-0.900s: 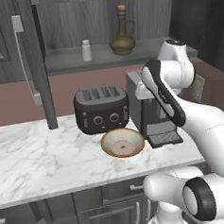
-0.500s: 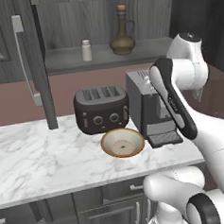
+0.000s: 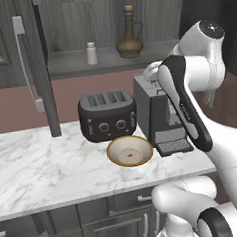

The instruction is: Retrieve the bottle and the shaker from the cabinet and place them next to the mixing bowl on the counter. Then add garlic from the fridge to the mixing bowl.

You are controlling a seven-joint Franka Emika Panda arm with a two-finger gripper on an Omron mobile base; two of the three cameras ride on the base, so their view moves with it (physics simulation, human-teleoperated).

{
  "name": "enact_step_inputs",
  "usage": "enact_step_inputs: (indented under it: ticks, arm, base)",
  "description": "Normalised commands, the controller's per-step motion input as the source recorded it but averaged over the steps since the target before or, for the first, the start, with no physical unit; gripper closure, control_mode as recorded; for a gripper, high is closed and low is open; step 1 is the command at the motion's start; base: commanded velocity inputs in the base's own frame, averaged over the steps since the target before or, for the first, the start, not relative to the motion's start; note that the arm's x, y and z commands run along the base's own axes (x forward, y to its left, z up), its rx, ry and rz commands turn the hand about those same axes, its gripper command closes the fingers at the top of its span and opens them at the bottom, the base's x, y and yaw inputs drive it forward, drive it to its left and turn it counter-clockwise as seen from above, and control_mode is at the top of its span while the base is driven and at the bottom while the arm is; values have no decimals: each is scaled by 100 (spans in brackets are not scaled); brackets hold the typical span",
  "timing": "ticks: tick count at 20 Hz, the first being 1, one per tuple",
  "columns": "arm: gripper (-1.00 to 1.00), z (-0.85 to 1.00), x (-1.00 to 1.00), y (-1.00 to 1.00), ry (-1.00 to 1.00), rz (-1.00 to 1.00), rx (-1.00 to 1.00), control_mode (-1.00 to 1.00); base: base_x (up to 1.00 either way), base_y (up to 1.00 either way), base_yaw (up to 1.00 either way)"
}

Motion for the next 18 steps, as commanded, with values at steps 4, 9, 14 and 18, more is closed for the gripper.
enact_step_inputs:
  ticks: [4, 9, 14, 18]
  arm:
    - [-100, 62, 53, 3, -5, 0, 0, -100]
    - [-100, 43, 97, 0, 1, -6, 0, -100]
    - [-100, 6, 83, -1, 4, -5, 0, -100]
    - [-100, 0, 36, 0, 1, 0, 0, -100]
  base:
    - [0, 0, 0]
    - [0, 0, 0]
    - [0, 0, 0]
    - [0, 0, 0]
